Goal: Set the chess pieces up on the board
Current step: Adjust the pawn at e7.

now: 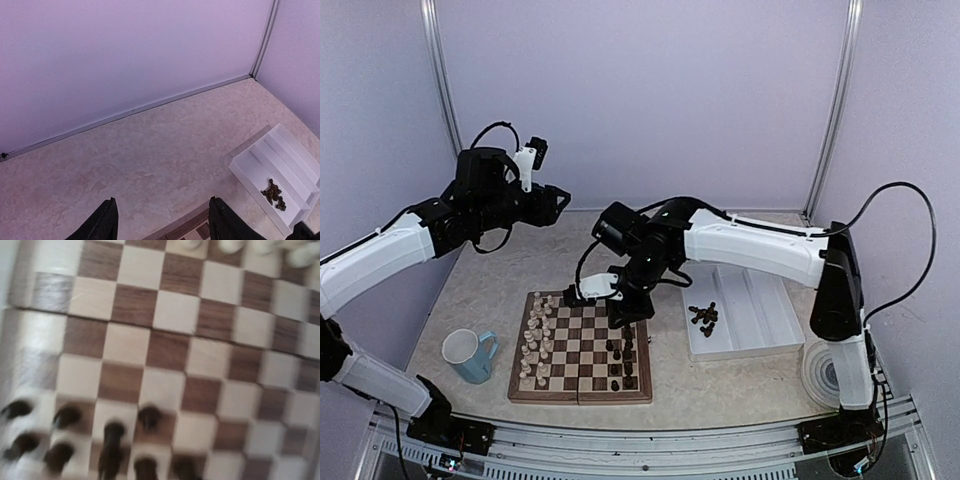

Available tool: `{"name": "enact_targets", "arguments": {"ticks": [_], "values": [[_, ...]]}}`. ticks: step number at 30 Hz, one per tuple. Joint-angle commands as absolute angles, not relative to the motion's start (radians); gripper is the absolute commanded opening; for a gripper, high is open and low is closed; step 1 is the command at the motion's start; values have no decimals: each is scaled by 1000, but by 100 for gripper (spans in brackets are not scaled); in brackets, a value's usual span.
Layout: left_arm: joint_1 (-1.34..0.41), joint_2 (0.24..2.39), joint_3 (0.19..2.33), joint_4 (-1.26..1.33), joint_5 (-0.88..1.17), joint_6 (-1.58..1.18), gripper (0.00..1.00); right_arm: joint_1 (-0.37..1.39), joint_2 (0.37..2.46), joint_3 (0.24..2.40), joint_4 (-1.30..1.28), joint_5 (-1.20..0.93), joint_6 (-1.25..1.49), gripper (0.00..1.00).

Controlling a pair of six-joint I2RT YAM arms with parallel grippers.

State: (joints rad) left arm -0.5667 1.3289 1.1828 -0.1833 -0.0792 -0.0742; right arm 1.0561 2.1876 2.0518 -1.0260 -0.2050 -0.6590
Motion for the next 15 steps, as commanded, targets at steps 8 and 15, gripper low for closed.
{"name": "enact_targets", "arguments": {"ticks": [8, 15], "values": [[-676, 1226, 869, -342, 225, -31, 40, 687, 1676, 1564, -798, -379, -647, 30], [-791, 1371, 860, -371, 157, -14, 2, 577, 1623, 1428, -699, -441, -608, 30]]}}
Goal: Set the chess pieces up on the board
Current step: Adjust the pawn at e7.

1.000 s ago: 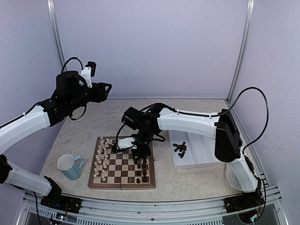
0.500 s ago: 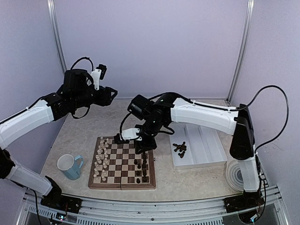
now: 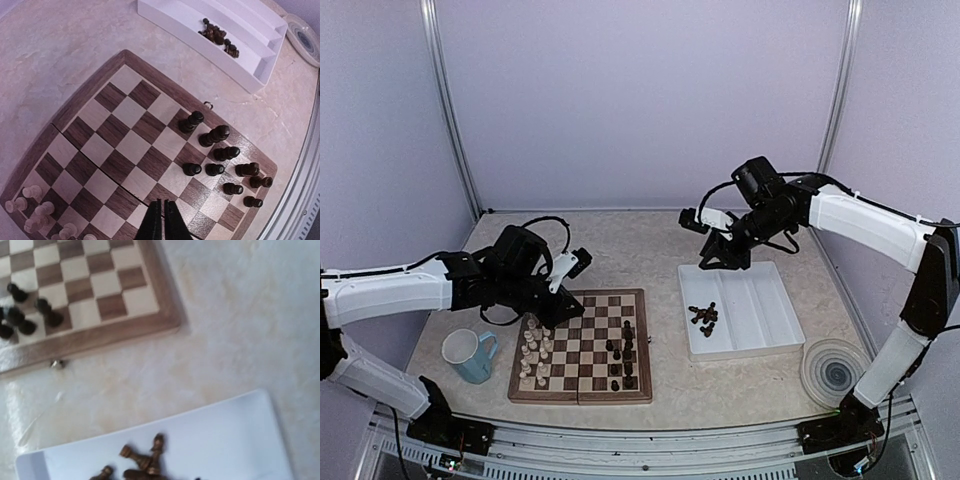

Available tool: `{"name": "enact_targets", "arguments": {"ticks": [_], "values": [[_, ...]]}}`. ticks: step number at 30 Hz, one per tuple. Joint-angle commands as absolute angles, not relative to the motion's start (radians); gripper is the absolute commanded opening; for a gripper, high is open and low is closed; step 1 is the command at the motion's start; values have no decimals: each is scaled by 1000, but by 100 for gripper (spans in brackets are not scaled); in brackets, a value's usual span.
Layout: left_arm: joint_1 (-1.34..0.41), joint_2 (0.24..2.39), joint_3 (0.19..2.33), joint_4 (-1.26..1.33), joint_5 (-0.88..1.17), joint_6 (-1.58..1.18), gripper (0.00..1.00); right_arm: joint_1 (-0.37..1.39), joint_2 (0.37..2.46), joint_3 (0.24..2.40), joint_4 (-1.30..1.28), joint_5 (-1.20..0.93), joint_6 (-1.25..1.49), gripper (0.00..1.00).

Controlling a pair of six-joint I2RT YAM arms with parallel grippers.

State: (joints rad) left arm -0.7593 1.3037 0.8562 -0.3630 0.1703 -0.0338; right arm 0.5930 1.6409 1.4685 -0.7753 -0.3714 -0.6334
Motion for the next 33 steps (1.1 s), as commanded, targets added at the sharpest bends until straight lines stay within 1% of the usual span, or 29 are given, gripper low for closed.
{"name": "enact_targets", "arguments": {"ticks": [1, 8, 20, 33], "values": [[-801, 1399, 860, -363, 155, -14, 0, 575, 1622, 1421, -696, -444, -610, 30], [-861, 1498, 857, -320, 165, -28, 0, 575, 1633, 1412, -697, -454, -617, 31], [-875, 1601, 863, -265, 191, -28, 0, 575, 1657, 1422, -712, -466, -618, 32], [-882, 1666, 889, -243, 211, -21, 0, 575, 1666, 1422, -714, -463, -619, 33]]}}
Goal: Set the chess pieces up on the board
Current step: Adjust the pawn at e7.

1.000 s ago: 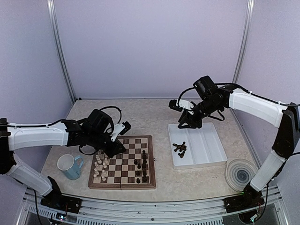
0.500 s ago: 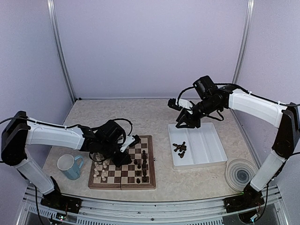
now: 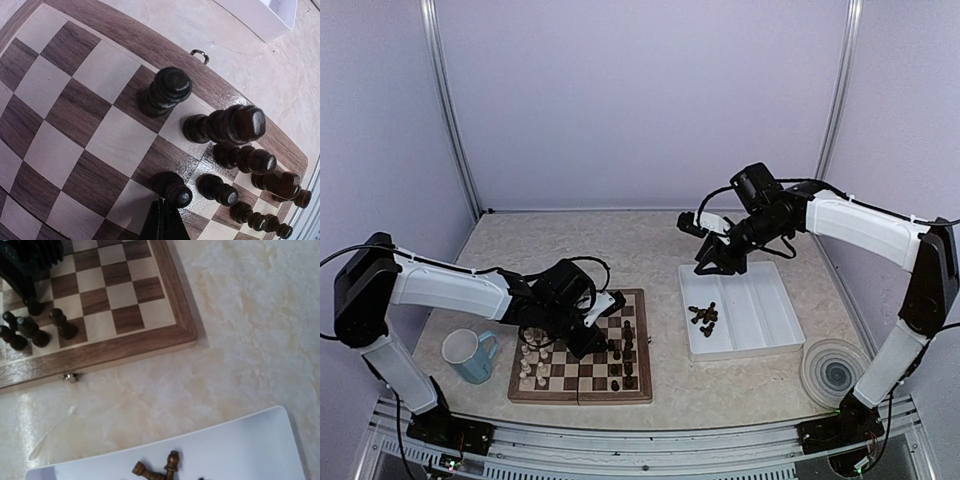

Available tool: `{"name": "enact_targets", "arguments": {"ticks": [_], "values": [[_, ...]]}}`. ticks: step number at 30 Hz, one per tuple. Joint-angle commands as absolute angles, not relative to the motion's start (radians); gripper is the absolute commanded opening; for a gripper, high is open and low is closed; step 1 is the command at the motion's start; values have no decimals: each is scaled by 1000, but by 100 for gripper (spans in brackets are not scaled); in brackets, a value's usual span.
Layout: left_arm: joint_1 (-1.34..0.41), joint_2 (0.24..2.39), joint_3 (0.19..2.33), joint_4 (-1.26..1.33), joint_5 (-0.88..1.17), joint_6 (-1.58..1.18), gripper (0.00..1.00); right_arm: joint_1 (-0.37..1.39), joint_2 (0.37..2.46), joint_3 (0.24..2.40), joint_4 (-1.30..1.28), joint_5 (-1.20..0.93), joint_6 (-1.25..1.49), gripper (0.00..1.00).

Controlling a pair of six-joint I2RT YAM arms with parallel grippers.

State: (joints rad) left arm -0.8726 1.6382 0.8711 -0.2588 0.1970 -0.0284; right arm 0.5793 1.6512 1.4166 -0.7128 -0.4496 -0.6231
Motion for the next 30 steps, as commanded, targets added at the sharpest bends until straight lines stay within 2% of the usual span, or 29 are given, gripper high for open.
{"name": "enact_targets", "arguments": {"ticks": [1, 24, 27, 28, 30], "values": [[-881, 1666, 890, -244, 210, -21, 0, 575, 1667, 1423, -714, -463, -619, 33], [-882, 1665, 923, -306, 156, -29, 0, 574, 1679, 1422, -734, -441, -639, 35], [-881, 1610, 982, -389, 106, -11, 5, 546, 1672, 1392, -728, -430, -658, 36], [-879, 1593, 1009, -416, 90, -4, 10, 530, 1674, 1379, -725, -432, -666, 36], [-876, 1551, 1067, -461, 78, 34, 25, 498, 1684, 1351, -724, -421, -695, 36]]}}
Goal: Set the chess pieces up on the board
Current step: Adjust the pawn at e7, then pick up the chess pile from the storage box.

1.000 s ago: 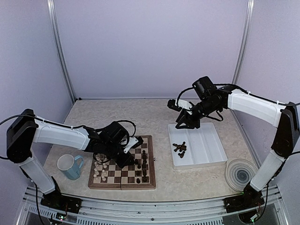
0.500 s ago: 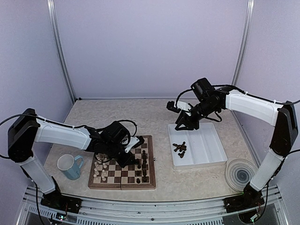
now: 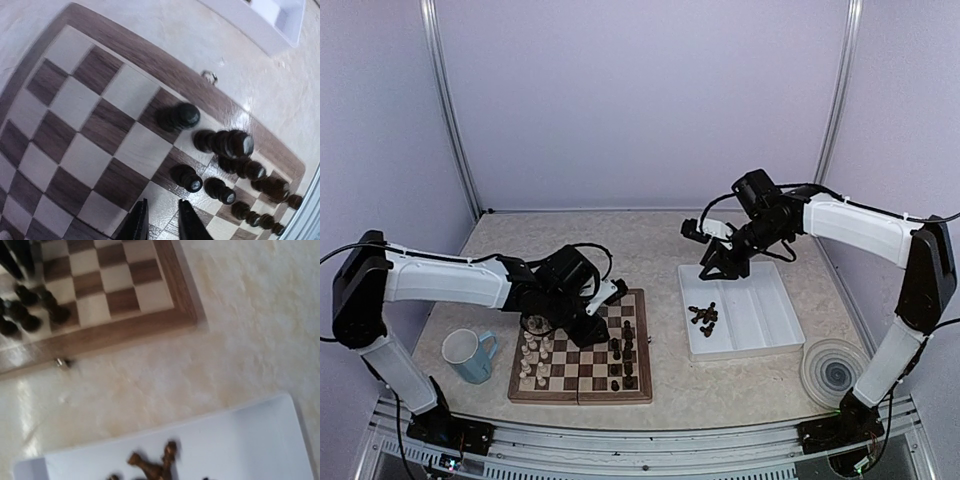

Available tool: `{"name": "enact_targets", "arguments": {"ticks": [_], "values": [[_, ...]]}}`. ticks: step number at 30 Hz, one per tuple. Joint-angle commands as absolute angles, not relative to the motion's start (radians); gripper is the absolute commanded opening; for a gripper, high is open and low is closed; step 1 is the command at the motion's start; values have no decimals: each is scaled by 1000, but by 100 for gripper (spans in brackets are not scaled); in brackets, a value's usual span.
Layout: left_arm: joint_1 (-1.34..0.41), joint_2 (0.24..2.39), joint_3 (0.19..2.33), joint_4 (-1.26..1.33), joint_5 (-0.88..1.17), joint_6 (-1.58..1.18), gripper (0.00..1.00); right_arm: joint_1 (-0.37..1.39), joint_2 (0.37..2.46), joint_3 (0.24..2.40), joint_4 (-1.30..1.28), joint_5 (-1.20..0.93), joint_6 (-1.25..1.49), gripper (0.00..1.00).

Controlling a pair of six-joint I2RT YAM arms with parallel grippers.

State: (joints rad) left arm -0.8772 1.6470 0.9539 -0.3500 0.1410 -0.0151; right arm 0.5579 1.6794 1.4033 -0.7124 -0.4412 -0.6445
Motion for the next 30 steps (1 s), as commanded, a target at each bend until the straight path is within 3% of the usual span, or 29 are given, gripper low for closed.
{"name": "enact_targets", "arguments": {"ticks": [1, 5, 11, 15, 20, 30], "values": [[-876, 1522, 1095, -471, 77, 56, 32, 485, 1690, 1334, -720, -410, -711, 36], [-869, 1446, 1194, -385, 36, 141, 52, 476, 1715, 1268, -688, -366, -773, 36], [-855, 1385, 1215, -6, 13, 148, 80, 476, 1807, 1303, -686, -368, -775, 36], [-798, 1427, 1227, 119, 36, 92, 81, 482, 1873, 1350, -687, -388, -744, 35], [-650, 1462, 1137, 200, 246, -105, 80, 500, 1956, 1415, -706, -410, -701, 34], [-689, 1448, 1089, 198, 179, -48, 79, 530, 2030, 1436, -737, -413, -682, 34]]}}
